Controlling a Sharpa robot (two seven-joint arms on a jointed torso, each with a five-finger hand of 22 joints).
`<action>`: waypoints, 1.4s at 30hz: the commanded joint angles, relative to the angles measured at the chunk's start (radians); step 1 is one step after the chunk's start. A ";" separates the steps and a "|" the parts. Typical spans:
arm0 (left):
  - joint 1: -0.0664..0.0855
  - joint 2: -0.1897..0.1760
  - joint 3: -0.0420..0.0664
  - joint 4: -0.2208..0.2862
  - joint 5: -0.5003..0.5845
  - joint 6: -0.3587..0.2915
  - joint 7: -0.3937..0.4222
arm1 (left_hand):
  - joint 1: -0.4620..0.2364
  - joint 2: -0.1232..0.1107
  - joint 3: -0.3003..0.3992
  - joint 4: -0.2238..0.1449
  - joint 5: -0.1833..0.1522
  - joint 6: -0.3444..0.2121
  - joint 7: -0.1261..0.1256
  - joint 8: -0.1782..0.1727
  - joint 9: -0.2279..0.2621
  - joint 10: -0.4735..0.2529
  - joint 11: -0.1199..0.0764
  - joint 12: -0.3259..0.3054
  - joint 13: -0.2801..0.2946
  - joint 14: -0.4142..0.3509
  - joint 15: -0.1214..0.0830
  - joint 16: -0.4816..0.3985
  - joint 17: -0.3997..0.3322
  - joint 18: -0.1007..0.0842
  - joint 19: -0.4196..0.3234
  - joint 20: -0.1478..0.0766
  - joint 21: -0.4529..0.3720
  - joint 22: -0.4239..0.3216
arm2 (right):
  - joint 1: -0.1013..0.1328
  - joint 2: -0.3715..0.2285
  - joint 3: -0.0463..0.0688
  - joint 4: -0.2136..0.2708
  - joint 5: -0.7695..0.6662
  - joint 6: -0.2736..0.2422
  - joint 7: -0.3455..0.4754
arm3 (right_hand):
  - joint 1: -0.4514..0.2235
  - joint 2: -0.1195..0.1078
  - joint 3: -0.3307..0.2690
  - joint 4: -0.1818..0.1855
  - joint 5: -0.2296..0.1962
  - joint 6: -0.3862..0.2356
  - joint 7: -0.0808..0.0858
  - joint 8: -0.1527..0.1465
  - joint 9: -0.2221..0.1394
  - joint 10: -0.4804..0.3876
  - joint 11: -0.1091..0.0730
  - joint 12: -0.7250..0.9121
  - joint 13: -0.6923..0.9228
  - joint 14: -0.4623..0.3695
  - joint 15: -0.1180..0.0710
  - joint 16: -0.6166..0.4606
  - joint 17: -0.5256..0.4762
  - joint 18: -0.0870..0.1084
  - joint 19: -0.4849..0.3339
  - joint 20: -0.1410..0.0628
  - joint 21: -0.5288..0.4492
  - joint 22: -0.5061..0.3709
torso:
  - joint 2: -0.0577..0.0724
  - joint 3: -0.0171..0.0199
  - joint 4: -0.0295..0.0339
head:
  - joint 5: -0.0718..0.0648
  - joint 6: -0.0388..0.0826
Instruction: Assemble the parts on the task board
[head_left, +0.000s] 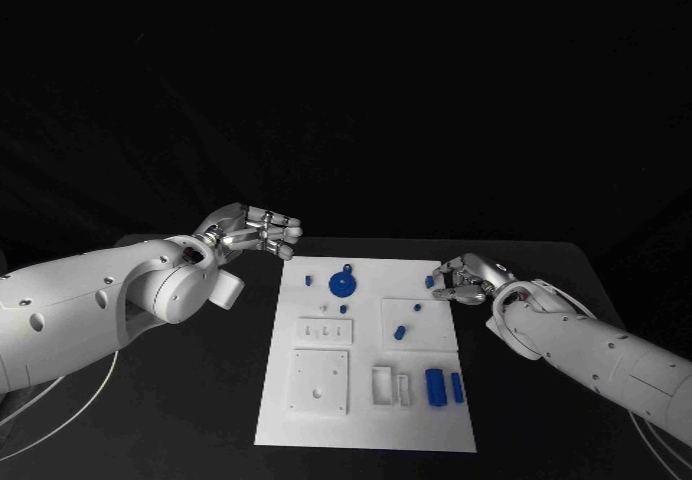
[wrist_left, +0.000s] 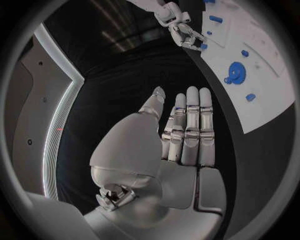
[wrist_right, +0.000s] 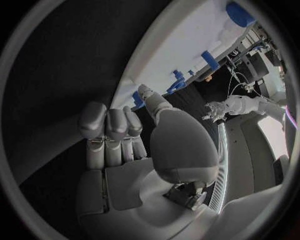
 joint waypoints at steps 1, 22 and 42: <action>0.000 0.003 0.001 0.000 -0.004 0.016 0.004 | -0.002 0.003 -0.002 0.006 -0.001 -0.001 -0.004 0.002 0.000 0.006 0.002 0.001 0.001 -0.004 0.001 0.004 0.001 -0.015 -0.004 -0.006 0.003 0.001 | -0.001 0.004 0.000 -0.003 -0.005 0.000 -0.001 | 0.001 0.011 0.008 0.001 -0.013 0.012 -0.001 0.001 0.001 0.006 0.001 0.006 0.002 0.001 0.001 0.006 0.002 0.003 0.031 -0.001 -0.001 0.121 | 0.000 0.0003 -0.0005 | 0.002 -0.001; 0.000 0.006 0.001 -0.001 -0.008 0.022 -0.002 | 0.001 0.005 -0.002 0.005 -0.001 -0.001 -0.003 0.002 0.000 0.003 0.003 0.001 0.001 -0.008 0.001 0.012 0.000 -0.014 -0.008 -0.006 0.009 0.008 | -0.001 0.031 0.000 -0.020 0.005 0.002 -0.005 | -0.007 0.032 0.034 0.006 -0.052 0.027 -0.006 0.000 0.001 0.010 -0.002 0.013 0.008 0.002 -0.002 0.010 0.008 0.000 0.030 -0.004 0.002 0.122 | 0.000 0.0011 -0.0016 | 0.007 0.001; 0.000 0.005 0.001 -0.001 -0.008 0.027 -0.007 | 0.001 0.005 -0.002 0.007 -0.001 -0.002 -0.002 0.002 0.000 -0.008 0.006 0.000 0.001 -0.010 0.002 0.014 0.000 -0.013 -0.010 -0.005 0.011 0.010 | -0.001 0.039 0.000 -0.027 0.011 -0.016 -0.010 | -0.009 0.055 0.048 0.003 -0.064 0.050 -0.010 0.001 0.002 0.013 -0.004 0.017 0.011 0.002 -0.005 0.010 0.011 0.000 0.030 -0.006 0.003 0.121 | -0.001 0.0023 -0.0025 | 0.009 0.000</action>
